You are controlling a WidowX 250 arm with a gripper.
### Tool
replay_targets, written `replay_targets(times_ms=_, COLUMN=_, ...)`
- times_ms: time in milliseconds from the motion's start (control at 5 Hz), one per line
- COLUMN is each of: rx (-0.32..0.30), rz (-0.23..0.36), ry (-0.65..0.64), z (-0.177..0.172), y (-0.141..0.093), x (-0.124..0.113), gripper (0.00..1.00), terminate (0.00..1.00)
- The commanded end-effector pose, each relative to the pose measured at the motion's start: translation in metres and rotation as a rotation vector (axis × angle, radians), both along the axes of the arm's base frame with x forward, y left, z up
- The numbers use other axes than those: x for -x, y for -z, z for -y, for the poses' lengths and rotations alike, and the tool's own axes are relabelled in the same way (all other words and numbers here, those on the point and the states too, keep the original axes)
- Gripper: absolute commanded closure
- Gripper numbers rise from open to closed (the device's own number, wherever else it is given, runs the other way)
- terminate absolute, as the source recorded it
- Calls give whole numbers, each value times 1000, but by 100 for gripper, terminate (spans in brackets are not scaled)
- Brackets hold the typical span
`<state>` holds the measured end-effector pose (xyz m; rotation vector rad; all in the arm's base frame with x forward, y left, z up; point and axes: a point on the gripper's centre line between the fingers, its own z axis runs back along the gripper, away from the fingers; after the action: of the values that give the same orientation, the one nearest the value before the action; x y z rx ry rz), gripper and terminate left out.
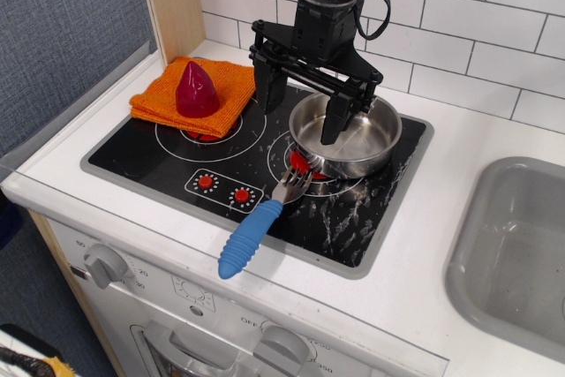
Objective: Pick up the bell peppers from top of the towel and put to the side of the stove next to the pot.
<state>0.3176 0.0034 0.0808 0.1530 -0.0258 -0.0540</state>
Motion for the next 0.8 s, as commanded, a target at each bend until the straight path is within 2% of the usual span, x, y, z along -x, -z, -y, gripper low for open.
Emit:
replay_targets(times_ms=0, rx=0, rz=0, ry=0, z=0, y=0, x=0, gripper=0, terminate=0)
replay_targets(times_ms=600, rx=42, rz=77, ry=-198, z=-98, y=-22, x=-3, gripper=0, terminate=0)
